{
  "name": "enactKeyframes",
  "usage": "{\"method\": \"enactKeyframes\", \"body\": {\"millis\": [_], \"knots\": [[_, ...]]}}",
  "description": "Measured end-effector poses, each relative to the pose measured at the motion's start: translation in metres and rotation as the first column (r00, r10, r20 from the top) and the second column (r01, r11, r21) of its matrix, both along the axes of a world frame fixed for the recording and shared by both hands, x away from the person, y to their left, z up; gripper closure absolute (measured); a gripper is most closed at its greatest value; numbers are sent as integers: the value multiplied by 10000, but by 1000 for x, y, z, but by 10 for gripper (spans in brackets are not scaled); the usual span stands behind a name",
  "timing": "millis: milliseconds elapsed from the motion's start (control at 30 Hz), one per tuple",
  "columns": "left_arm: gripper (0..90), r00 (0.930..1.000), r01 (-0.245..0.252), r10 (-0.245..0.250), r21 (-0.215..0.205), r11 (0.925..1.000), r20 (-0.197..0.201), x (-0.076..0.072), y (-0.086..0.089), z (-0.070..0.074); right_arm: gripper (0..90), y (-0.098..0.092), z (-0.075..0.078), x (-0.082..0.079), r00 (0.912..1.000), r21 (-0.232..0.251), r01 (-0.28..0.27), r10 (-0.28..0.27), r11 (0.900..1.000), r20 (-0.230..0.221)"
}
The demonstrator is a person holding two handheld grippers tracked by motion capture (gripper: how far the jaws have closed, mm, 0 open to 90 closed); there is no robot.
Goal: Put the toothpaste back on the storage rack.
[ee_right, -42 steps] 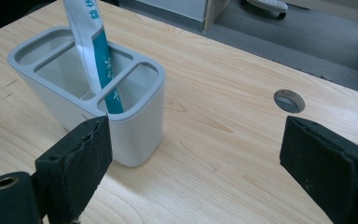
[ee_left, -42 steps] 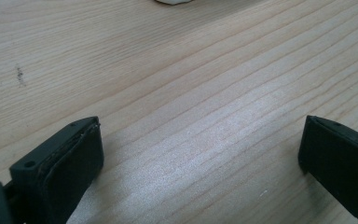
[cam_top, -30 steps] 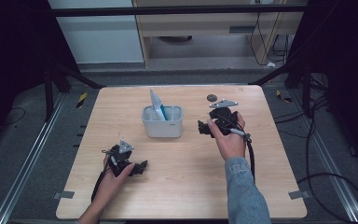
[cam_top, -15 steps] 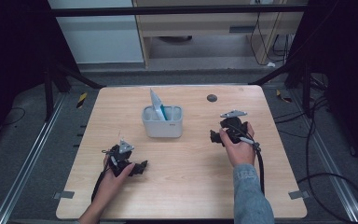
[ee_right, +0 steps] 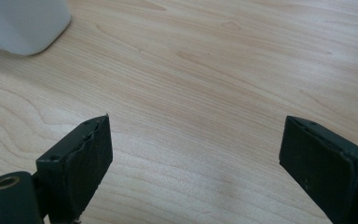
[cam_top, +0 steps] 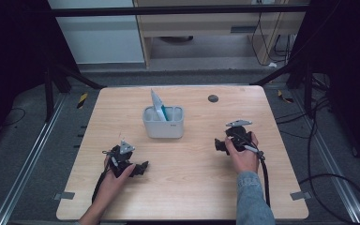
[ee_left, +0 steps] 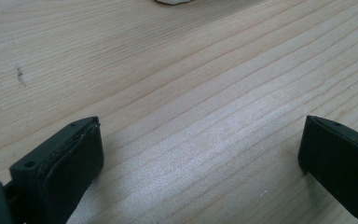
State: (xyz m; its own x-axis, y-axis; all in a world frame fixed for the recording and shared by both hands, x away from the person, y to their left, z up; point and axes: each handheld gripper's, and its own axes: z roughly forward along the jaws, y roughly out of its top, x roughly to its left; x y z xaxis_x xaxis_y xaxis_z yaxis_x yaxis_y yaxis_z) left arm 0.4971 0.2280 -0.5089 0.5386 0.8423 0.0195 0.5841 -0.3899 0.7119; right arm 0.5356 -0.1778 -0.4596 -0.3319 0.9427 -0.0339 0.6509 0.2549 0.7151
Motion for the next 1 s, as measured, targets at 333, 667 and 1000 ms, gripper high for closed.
{"method": "enactKeyframes", "body": {"millis": [333,667,1000], "knots": [[0,10000,1,-1,1,10000,-1,0,0,0,90,-9,-25,0,9987,174,434,-430,9989,-258],[0,10000,-3,3,-2,10000,1,0,0,0,87,-12,-44,3,9924,591,1228,-1231,9907,4],[0,10000,-6,6,-3,10000,1,0,0,0,75,-17,-51,10,9860,562,1642,-1655,9848,185]]}}
